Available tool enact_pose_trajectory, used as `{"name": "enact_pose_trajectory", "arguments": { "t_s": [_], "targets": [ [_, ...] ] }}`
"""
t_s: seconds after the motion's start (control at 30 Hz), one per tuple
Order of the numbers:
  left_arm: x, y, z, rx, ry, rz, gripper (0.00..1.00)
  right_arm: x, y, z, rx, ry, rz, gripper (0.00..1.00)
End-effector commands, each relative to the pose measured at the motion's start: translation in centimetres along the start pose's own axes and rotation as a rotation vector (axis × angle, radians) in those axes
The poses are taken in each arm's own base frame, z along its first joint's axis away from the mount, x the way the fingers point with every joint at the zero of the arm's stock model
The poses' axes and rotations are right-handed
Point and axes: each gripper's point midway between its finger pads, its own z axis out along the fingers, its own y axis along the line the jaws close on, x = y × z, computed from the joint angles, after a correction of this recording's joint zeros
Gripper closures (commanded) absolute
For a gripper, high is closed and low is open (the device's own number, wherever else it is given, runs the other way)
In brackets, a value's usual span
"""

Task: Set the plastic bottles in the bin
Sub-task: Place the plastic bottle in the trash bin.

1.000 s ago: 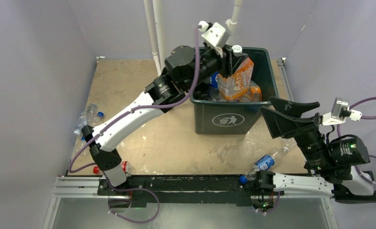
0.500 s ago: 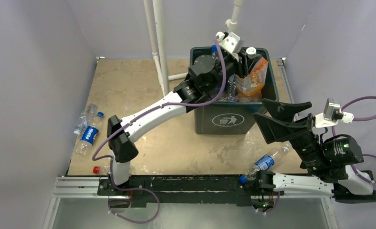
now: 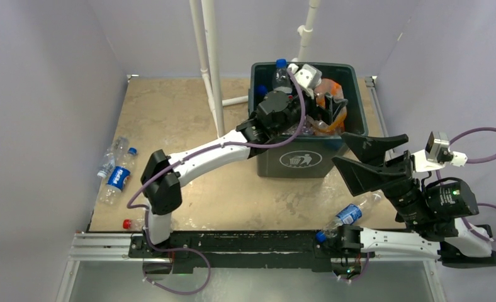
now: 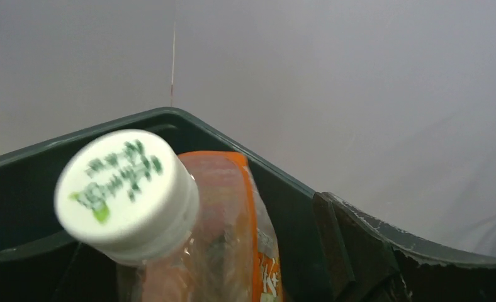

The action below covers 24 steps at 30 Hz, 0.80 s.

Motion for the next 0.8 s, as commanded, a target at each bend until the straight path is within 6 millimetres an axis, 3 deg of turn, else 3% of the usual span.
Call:
{"name": "enact_pose_trajectory", "arguments": {
  "t_s": [0.0, 0.17, 0.27, 0.37, 0.5, 0.6, 0.77],
  "targets": [
    [-10.0, -1.5, -3.8, 0.021, -0.185, -0.043, 0.01, -1.8, 0.3, -0.1, -0.009, -0.031, 0.012, 0.01],
    [-18.3, -3.1, -8.4, 0.072, -0.335, -0.07, 0.01, -2.0, -0.2, 0.2, 0.028, -0.039, 0.001, 0.01],
    [-21.9, -3.5, -11.5, 0.086, -0.4, -0.082, 0.01, -1.8, -0.4, 0.9, 0.059, -0.036, -0.002, 0.01],
    [-23.9, -3.2, -14.3, 0.065, -0.434, -0.099, 0.01, -1.1, -1.0, 2.2, 0.139, -0.013, -0.014, 0.01],
    [-24.0, -1.4, -17.5, -0.028, -0.407, -0.12, 0.01, 0.8, -1.8, 4.2, 0.255, 0.052, -0.062, 0.01],
    [-22.0, 1.1, -19.5, -0.157, -0.332, -0.121, 0.01, 1.9, -2.4, 5.0, 0.319, 0.075, -0.085, 0.01],
    [-17.3, 5.8, -23.0, -0.398, -0.195, -0.082, 0.01, 1.8, -4.9, 4.8, 0.499, 0.065, -0.13, 0.01]
  ]
}}
